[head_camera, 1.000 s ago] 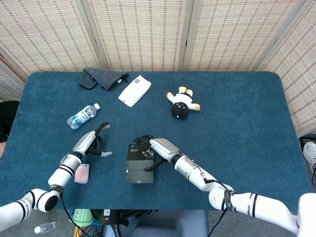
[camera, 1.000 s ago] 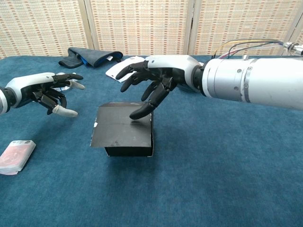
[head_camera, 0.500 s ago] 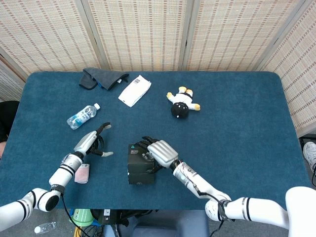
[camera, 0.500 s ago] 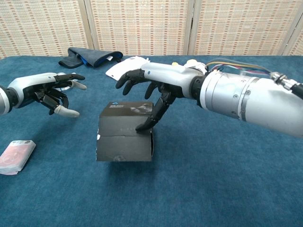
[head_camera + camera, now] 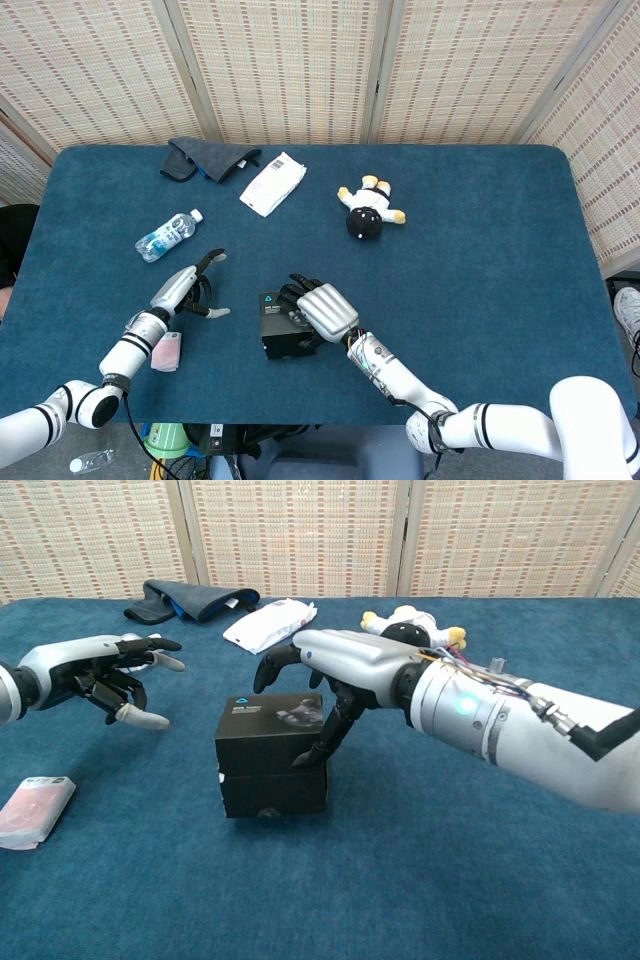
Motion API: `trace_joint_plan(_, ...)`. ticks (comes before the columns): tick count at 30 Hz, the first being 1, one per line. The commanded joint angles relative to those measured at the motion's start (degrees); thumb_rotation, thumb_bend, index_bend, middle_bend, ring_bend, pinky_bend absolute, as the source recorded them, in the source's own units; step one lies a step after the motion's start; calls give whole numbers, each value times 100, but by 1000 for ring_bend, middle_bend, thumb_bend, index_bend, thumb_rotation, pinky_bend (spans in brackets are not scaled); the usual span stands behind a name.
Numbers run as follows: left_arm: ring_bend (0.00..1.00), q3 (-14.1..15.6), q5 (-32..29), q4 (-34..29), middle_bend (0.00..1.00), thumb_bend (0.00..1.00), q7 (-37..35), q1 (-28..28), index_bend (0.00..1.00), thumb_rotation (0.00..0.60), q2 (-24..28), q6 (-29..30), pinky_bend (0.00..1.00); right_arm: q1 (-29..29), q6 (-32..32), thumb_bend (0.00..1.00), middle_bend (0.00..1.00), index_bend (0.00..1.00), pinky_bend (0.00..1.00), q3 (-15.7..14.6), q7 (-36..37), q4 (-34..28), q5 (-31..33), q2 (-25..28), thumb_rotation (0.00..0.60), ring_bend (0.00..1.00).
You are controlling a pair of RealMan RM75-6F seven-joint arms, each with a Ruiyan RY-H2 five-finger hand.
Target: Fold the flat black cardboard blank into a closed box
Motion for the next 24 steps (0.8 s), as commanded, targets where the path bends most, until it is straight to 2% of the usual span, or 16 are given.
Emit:
trace_joint_plan(1,564,0,11,9,117,105,-39,-1,0,600,2,-7,705,24,100,0,203,283,243,-88,-59,124,-102,-77,600,117)
trace_joint_plan(7,564,5,48,39,116,105,-111,-10,0,600,-9,-11,705,34,372,8,216,343,243,-213,-51,447,-434,-233,600,120)
trace_joint_plan(14,564,-43,90,116,115,105,-148,3,0,600,-46,147,703,51,599,79,236,399,243,-339,88,927,-802,-461,600,127)
trace_joint_plan(24,564,-90,215,189,113,105,-18,54,0,600,-19,527,700,69,714,153,258,448,243,-396,150,1299,-997,-624,600,139)
